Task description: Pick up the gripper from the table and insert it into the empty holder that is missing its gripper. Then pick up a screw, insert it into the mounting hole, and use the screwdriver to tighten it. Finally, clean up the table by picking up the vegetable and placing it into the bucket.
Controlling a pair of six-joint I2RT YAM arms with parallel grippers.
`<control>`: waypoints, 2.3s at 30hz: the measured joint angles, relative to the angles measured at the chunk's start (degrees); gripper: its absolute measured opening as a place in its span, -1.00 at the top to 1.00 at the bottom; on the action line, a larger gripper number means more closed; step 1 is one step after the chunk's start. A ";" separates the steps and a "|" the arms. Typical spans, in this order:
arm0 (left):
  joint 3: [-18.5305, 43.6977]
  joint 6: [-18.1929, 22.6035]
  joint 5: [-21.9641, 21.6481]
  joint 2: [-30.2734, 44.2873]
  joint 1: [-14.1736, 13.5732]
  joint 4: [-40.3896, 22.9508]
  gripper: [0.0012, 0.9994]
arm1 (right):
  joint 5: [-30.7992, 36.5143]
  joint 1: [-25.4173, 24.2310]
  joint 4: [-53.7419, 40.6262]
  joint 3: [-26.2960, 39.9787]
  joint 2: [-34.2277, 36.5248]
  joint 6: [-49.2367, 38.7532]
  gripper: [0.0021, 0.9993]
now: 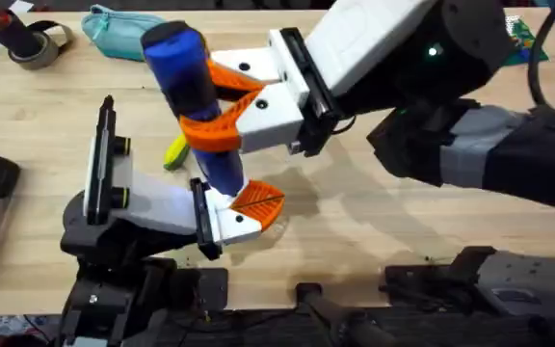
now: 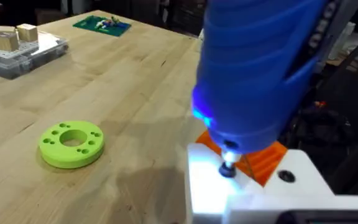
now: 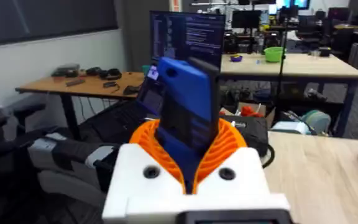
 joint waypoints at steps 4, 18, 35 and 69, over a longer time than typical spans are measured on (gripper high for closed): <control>-0.02 -0.11 0.33 0.00 -0.07 -0.04 0.97 | 2.37 0.44 -1.53 0.00 -0.03 0.12 0.92; -0.02 -0.01 0.29 -0.02 -0.04 -0.02 0.97 | -0.98 0.90 5.31 -0.96 0.02 0.16 0.92; -0.02 0.90 0.60 0.00 -0.22 -0.05 0.97 | -1.42 0.97 13.77 -4.33 0.02 2.35 0.92; -0.02 0.98 -0.32 -0.13 -0.20 0.15 0.97 | -6.79 1.02 7.61 3.29 1.02 5.03 0.92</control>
